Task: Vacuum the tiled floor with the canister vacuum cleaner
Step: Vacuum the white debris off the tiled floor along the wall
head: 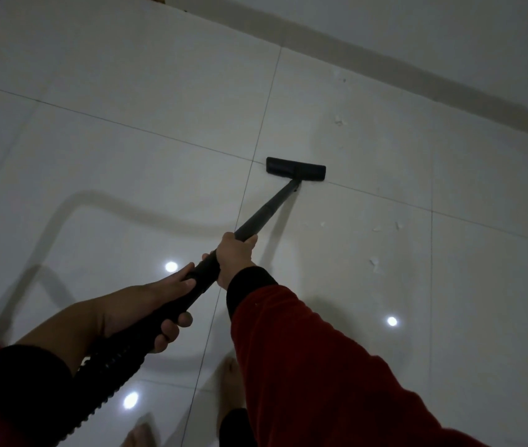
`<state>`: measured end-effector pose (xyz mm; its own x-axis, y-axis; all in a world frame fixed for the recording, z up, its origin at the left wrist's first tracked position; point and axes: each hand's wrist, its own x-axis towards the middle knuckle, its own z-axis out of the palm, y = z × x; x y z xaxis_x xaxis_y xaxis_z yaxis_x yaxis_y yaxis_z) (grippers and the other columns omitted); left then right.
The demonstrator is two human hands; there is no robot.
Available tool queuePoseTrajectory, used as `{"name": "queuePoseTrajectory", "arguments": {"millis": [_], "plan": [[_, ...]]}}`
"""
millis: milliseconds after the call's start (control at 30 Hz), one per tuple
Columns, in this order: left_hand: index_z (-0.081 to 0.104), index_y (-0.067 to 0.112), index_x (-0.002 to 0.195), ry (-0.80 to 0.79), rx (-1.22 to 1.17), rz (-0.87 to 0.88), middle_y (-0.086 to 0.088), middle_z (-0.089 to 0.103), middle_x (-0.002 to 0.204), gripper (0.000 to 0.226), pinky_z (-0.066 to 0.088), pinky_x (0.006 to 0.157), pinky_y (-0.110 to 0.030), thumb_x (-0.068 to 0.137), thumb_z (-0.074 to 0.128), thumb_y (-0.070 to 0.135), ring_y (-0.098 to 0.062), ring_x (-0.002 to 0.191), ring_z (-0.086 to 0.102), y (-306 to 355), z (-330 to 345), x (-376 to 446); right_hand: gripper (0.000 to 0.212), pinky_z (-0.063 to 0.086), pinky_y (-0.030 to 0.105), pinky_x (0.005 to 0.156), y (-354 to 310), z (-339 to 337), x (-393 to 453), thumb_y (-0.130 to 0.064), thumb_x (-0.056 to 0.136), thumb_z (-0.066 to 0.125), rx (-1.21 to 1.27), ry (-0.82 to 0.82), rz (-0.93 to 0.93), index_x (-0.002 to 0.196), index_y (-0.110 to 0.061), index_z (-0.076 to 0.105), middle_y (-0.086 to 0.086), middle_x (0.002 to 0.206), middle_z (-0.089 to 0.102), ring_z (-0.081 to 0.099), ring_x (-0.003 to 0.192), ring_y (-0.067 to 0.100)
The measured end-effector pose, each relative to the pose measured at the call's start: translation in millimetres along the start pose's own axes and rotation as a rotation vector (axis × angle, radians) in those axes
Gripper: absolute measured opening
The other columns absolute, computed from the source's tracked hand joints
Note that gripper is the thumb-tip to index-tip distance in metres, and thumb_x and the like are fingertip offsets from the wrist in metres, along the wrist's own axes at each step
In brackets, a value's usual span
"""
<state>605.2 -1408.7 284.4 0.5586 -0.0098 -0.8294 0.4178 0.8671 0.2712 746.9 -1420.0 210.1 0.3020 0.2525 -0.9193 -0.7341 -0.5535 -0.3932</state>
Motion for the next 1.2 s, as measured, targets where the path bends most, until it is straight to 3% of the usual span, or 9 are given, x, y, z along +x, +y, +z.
{"name": "queuePoseTrajectory", "arguments": {"millis": [33, 133, 200, 467, 600, 933, 1200], "plan": [[0.051, 0.056, 0.116, 0.010, 0.017, -0.008, -0.005, 0.049, 0.062, 0.062, 0.040, 0.037, -0.020, 0.061, 0.080, 0.045, -0.010, 0.041, 0.041, -5, 0, -5, 0.071, 0.050, 0.028, 0.056, 6, -1, -4, -0.020, 0.100, 0.038, 0.003, 0.001, 0.007, 0.151, -0.042, -0.006, 0.006, 0.088, 0.049, 0.053, 0.063, 0.017], [0.046, 0.055, 0.120, 0.058, 0.046, -0.011, -0.005, 0.047, 0.062, 0.034, 0.039, 0.037, -0.018, 0.091, 0.050, 0.036, -0.009, 0.041, 0.039, -21, -2, -15, 0.071, 0.049, 0.028, 0.053, 25, -1, -15, -0.021, 0.100, 0.039, 0.022, -0.002, 0.024, 0.151, -0.043, -0.006, 0.007, 0.089, 0.051, 0.054, 0.063, 0.017], [0.047, 0.055, 0.118, 0.059, 0.057, -0.009, -0.005, 0.047, 0.062, 0.031, 0.039, 0.037, -0.018, 0.095, 0.044, 0.034, -0.009, 0.040, 0.039, -31, -6, -22, 0.072, 0.048, 0.029, 0.053, 36, 0, -20, -0.021, 0.100, 0.039, 0.034, -0.005, 0.027, 0.151, -0.043, -0.005, 0.008, 0.087, 0.051, 0.054, 0.063, 0.017], [0.044, 0.054, 0.126, 0.068, 0.101, 0.001, -0.004, 0.049, 0.060, 0.037, 0.039, 0.038, -0.018, 0.094, 0.047, 0.035, -0.010, 0.040, 0.040, -60, -30, -45, 0.072, 0.048, 0.029, 0.052, 74, 9, -39, -0.020, 0.099, 0.040, 0.095, 0.011, -0.002, 0.151, -0.044, -0.004, 0.008, 0.089, 0.052, 0.054, 0.063, 0.017], [0.041, 0.052, 0.131, 0.063, 0.098, 0.008, -0.005, 0.049, 0.061, 0.040, 0.040, 0.037, -0.019, 0.095, 0.047, 0.036, -0.010, 0.040, 0.041, -82, -44, -51, 0.072, 0.047, 0.030, 0.051, 100, 14, -45, -0.023, 0.100, 0.040, 0.102, 0.023, -0.011, 0.150, -0.045, -0.007, 0.012, 0.103, 0.054, 0.056, 0.063, 0.018], [0.048, 0.050, 0.122, 0.027, 0.115, 0.002, -0.004, 0.052, 0.059, 0.031, 0.042, 0.037, -0.019, 0.093, 0.048, 0.039, -0.008, 0.040, 0.043, -131, -83, -71, 0.070, 0.047, 0.031, 0.052, 163, 32, -53, -0.024, 0.099, 0.041, 0.111, 0.070, -0.021, 0.150, -0.044, -0.003, 0.015, 0.122, 0.059, 0.059, 0.065, 0.018], [0.047, 0.050, 0.122, 0.027, 0.093, -0.006, -0.005, 0.051, 0.061, 0.031, 0.041, 0.037, -0.018, 0.093, 0.048, 0.037, -0.009, 0.040, 0.043, -180, -93, -100, 0.072, 0.048, 0.030, 0.052, 217, 28, -75, -0.023, 0.100, 0.040, 0.117, 0.059, -0.013, 0.150, -0.044, -0.006, 0.012, 0.108, 0.056, 0.058, 0.064, 0.018]]}}
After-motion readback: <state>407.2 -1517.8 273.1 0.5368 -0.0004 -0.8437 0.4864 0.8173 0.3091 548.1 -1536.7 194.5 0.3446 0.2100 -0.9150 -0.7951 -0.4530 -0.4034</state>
